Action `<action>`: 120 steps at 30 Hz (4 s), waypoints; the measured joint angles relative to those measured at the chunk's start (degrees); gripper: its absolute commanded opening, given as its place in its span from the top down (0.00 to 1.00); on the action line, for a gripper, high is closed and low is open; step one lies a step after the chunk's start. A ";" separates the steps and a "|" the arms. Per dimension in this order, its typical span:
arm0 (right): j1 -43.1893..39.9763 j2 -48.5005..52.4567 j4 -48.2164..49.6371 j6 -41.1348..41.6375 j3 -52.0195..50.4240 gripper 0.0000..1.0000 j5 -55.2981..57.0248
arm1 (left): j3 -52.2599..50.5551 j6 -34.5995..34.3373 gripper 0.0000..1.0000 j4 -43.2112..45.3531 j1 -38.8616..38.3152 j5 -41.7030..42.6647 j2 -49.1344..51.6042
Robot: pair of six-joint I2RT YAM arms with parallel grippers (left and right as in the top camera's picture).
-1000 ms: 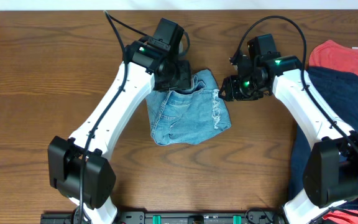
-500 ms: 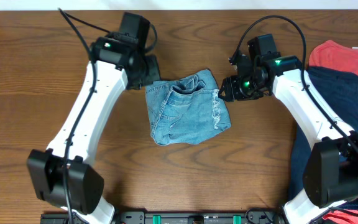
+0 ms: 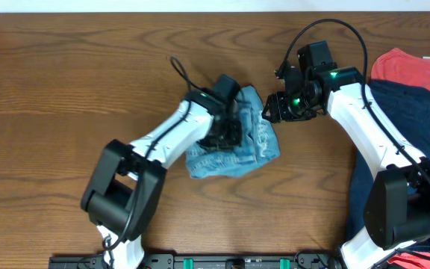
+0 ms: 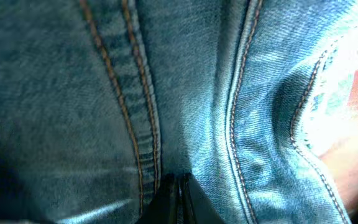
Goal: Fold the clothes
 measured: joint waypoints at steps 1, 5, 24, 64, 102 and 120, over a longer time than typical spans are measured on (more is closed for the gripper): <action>0.00 0.00 -0.13 0.00 0.00 0.41 0.00 | 0.00 -0.04 0.94 0.13 -0.22 0.31 0.00; 0.00 0.00 -0.28 -1.22 0.00 0.39 -1.25 | 0.28 -0.02 0.90 -0.79 0.59 0.87 -0.04; 13.14 1.57 2.67 -2.64 -7.96 0.28 -5.27 | 4.83 1.86 0.66 -8.98 9.18 0.48 -11.87; 5.81 5.01 6.99 1.92 -6.58 0.98 22.91 | 4.83 3.28 0.65 -10.43 9.18 -2.84 -11.87; -4.83 11.26 13.79 12.07 -5.73 0.99 10.45 | 4.61 1.79 0.75 2.43 -5.01 -2.86 2.10; -6.01 -1.01 4.04 4.85 -9.07 0.97 2.86 | 5.53 3.02 0.59 -2.78 2.71 -0.04 0.00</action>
